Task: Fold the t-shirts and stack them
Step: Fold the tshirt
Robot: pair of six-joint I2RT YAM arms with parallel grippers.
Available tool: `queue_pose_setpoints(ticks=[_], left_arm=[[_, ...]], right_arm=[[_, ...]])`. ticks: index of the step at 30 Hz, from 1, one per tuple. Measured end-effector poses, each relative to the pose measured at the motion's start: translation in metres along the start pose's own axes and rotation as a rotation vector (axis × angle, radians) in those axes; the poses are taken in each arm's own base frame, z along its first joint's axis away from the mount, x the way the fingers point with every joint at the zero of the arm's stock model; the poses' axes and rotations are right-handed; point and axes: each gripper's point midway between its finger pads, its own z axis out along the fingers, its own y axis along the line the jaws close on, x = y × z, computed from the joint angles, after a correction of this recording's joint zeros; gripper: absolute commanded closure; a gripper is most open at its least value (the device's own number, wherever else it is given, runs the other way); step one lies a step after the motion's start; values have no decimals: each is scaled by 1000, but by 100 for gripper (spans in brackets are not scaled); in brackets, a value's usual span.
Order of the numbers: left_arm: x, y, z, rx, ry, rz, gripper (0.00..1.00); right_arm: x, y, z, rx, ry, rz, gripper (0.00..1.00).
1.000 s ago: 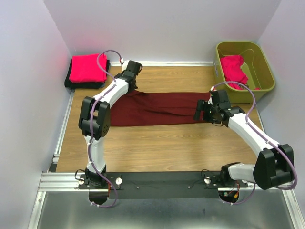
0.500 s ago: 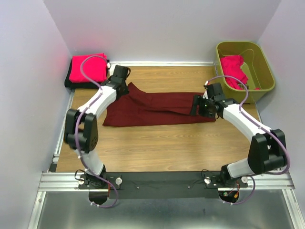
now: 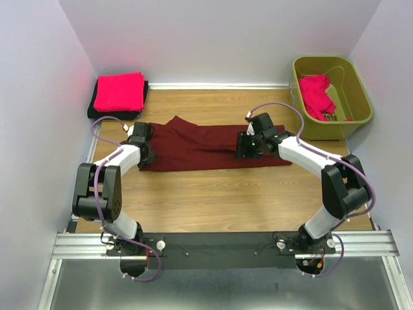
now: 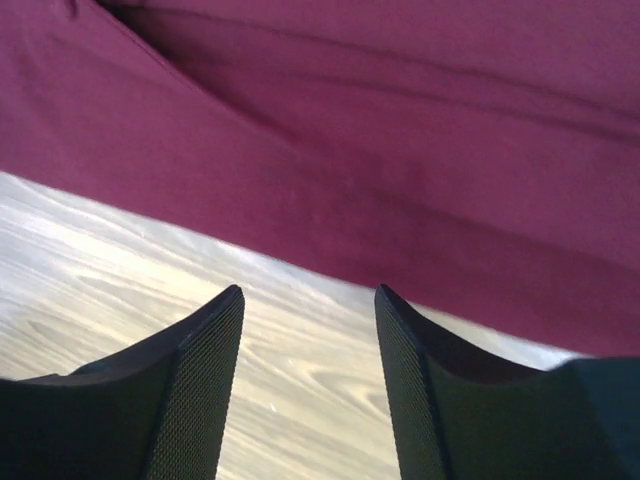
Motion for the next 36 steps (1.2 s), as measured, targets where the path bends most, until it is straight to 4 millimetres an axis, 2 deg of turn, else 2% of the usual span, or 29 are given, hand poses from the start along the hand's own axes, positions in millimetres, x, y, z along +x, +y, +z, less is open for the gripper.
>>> queue_pose_setpoints(ticks=[3, 8, 14, 17, 20, 24, 26, 30, 32, 36], left_arm=[[-1, 5, 6, 6, 2, -27, 82], [-5, 6, 8, 21, -9, -44, 82], [-7, 6, 9, 28, -14, -50, 82], [-7, 6, 9, 29, -14, -50, 82], [-7, 6, 9, 29, -14, -47, 82], [-6, 6, 9, 28, -13, -45, 82], [-6, 6, 9, 29, -13, -43, 82], [-6, 6, 9, 30, -12, -42, 82], [-6, 6, 9, 32, -11, -42, 82], [-6, 7, 9, 38, -8, -40, 82]], right_arm=[[-2, 9, 10, -19, 4, -5, 48], [-2, 17, 28, -35, 21, -10, 51], [1, 11, 45, -11, 46, -3, 51], [-4, 1, 52, 43, 30, -3, 51], [-13, -15, 55, 119, -2, 6, 50], [-45, -55, 49, 242, -87, 73, 45], [-66, -87, 39, 320, -146, 135, 41], [-85, -144, 17, 441, -225, 249, 37], [-83, -158, 3, 474, -249, 280, 34], [-73, -158, -19, 475, -272, 294, 32]])
